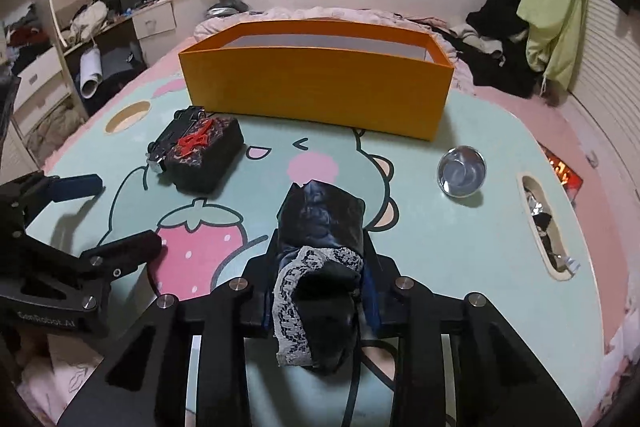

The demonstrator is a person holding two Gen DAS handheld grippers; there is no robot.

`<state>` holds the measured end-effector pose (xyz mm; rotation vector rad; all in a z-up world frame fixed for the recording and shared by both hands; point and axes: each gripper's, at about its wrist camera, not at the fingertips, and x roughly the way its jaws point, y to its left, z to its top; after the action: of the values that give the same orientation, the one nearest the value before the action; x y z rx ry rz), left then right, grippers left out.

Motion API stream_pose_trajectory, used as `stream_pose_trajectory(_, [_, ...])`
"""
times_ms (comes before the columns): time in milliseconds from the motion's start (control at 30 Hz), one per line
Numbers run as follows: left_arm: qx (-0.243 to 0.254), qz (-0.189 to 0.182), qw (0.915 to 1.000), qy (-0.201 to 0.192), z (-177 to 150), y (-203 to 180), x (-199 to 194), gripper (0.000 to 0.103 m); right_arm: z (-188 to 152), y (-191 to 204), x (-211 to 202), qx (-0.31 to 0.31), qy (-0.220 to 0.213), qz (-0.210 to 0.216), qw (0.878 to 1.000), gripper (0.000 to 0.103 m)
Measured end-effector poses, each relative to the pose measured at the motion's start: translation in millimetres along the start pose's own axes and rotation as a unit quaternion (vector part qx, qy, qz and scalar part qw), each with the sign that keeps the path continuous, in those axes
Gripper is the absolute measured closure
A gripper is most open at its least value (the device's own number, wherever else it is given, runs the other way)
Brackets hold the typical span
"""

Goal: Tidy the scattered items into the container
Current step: 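Lift the black lace cloth with the right gripper, then grasp the green toy car with the left gripper while the right holds the cloth, then carry the toy car into the orange box with the left gripper while the right carries the cloth in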

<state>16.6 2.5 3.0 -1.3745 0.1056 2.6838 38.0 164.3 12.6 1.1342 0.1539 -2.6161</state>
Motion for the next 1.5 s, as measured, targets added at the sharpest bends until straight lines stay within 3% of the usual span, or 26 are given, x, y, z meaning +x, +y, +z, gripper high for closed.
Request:
stream_pose_trajectory(100, [-0.021, -0.006, 0.9998, -0.005, 1.6, 8.2, -4.2, 0.001, -0.8, 1.6, -0.9, -0.005, -0.002, -0.005, 1.0, 0.068])
stream_pose_trajectory(200, [-0.077, -0.038, 0.9953, -0.044, 7.5, 33.0, -21.3, 0.006, -1.2, -0.2, 0.4, -0.002, -0.003, 0.0, 1.0, 0.067])
stream_pose_trajectory(300, [-0.089, -0.029, 0.9938, -0.06, 22.8, 44.6, -27.0, 0.01, -0.9, 0.2, 1.9, -0.002, -0.004, 0.001, 1.0, 0.067])
stream_pose_trajectory(433, [-0.07, -0.034, 0.9959, -0.047, 47.7, 39.7, -11.6, 0.025, -1.8, 0.9, 2.3, -0.003, -0.004, 0.001, 1.0, 0.066])
stream_pose_trajectory(667, [-0.072, -0.016, 0.9971, -0.02, 72.0, 31.5, 23.5, 0.04, -1.5, 1.7, 2.1, -0.002, -0.005, 0.002, 1.0, 0.066])
stream_pose_trajectory(767, [-0.085, -0.021, 0.996, -0.019, 67.3, 37.0, 25.0, 0.041, -1.6, 2.2, 2.2, -0.002, -0.005, 0.004, 1.0, 0.066])
stream_pose_trajectory(833, [-0.073, -0.001, 0.9974, -0.001, 58.9, 38.2, 30.9, 0.046, -1.5, 3.0, 2.1, -0.002, -0.005, 0.004, 1.0, 0.066])
stream_pose_trajectory(933, [-0.042, 0.027, 0.9987, -0.011, 46.6, 30.9, 27.7, 0.051, -1.6, 2.9, 2.2, -0.001, -0.005, 0.004, 1.0, 0.066])
stream_pose_trajectory(1000, [-0.02, 0.025, 0.9993, -0.018, 40.5, 21.1, 22.9, 0.062, -1.5, 3.6, 2.4, -0.002, -0.006, 0.003, 1.0, 0.065])
stream_pose_trajectory(1033, [-0.008, 0.025, 0.9994, -0.02, 38.4, 15.2, 21.1, 0.075, -1.7, 3.5, 2.7, -0.003, -0.006, 0.003, 1.0, 0.065])
stream_pose_trajectory(1133, [0.006, 0.028, 0.9993, -0.024, 35.0, 8.1, 17.2, 0.079, -1.9, 4.7, 2.9, -0.003, -0.006, 0.003, 1.0, 0.065])
stream_pose_trajectory(1500, [-0.027, -0.06, 0.9955, -0.068, 1.8, 12.9, -25.5, 0.079, -2.1, 4.4, 2.4, 0.003, -0.008, 0.009, 1.0, 0.065])
